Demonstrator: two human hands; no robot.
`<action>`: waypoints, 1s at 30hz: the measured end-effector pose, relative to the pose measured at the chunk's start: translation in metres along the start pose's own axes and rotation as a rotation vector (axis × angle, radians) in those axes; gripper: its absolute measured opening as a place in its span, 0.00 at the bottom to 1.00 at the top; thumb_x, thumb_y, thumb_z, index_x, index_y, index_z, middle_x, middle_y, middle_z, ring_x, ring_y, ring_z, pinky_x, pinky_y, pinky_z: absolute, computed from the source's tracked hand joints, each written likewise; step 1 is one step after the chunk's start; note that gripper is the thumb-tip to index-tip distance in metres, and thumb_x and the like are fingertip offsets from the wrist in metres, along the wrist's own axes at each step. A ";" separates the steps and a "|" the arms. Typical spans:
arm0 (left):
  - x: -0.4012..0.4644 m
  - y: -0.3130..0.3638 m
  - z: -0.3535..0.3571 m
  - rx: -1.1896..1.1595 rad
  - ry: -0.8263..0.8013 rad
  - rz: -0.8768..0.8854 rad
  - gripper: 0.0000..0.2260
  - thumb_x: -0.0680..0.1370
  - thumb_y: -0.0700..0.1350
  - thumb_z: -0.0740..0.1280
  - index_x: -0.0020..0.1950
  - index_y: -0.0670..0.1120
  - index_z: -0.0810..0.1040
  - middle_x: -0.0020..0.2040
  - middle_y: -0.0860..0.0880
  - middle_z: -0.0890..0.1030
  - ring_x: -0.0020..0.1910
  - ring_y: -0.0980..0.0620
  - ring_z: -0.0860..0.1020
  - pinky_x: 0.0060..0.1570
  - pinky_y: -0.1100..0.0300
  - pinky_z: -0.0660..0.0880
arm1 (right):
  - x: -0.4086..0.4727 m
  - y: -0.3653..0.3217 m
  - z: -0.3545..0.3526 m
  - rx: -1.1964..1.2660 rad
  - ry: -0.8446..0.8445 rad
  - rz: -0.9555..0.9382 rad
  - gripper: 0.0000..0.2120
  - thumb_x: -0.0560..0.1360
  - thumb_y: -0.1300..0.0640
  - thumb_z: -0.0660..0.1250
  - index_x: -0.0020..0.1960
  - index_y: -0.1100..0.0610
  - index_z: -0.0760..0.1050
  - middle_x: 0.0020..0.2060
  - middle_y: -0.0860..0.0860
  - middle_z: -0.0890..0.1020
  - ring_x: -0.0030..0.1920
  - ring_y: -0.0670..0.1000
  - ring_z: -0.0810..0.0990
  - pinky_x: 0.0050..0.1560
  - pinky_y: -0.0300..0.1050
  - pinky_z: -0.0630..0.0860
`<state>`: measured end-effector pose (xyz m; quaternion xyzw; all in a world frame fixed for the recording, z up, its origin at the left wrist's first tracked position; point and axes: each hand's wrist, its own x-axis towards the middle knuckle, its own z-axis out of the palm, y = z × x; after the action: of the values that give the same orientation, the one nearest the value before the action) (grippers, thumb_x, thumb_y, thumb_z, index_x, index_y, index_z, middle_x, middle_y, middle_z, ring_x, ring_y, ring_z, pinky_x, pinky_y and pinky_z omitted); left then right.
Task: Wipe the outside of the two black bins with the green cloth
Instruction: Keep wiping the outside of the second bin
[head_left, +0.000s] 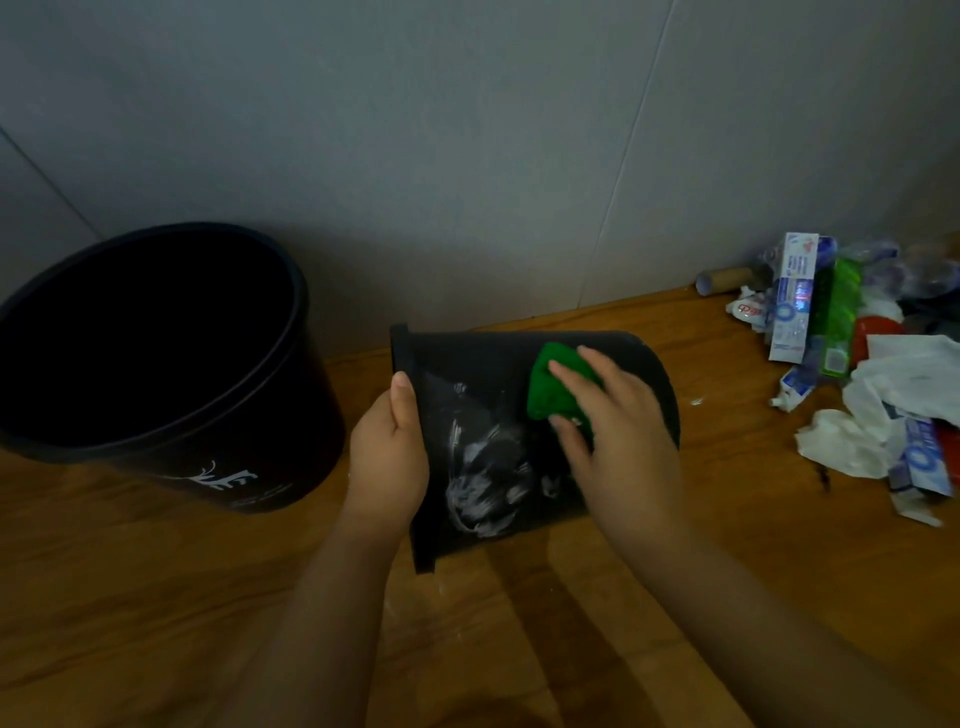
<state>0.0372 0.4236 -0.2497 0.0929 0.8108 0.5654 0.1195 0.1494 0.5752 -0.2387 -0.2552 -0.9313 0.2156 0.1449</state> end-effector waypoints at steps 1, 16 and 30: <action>0.000 -0.001 0.000 -0.001 0.003 0.001 0.23 0.84 0.56 0.49 0.40 0.45 0.74 0.37 0.47 0.76 0.38 0.50 0.76 0.37 0.58 0.71 | -0.001 -0.009 0.001 -0.019 -0.038 -0.048 0.24 0.78 0.52 0.62 0.73 0.45 0.64 0.75 0.43 0.61 0.74 0.49 0.58 0.69 0.49 0.64; 0.001 -0.005 -0.002 0.016 0.010 0.036 0.23 0.85 0.55 0.49 0.41 0.43 0.75 0.39 0.44 0.77 0.38 0.49 0.77 0.36 0.62 0.70 | 0.007 -0.034 0.000 -0.027 -0.191 -0.308 0.24 0.79 0.51 0.62 0.74 0.43 0.63 0.74 0.41 0.62 0.73 0.47 0.59 0.69 0.45 0.63; 0.003 -0.006 -0.001 -0.012 0.012 0.039 0.23 0.85 0.54 0.49 0.43 0.44 0.76 0.40 0.46 0.78 0.41 0.50 0.77 0.38 0.60 0.72 | 0.025 -0.029 -0.002 0.007 -0.182 -0.291 0.22 0.80 0.52 0.62 0.73 0.45 0.65 0.73 0.42 0.63 0.73 0.47 0.59 0.69 0.45 0.63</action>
<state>0.0336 0.4217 -0.2553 0.1048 0.8062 0.5729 0.1041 0.1174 0.5667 -0.2188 -0.0968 -0.9670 0.2176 0.0906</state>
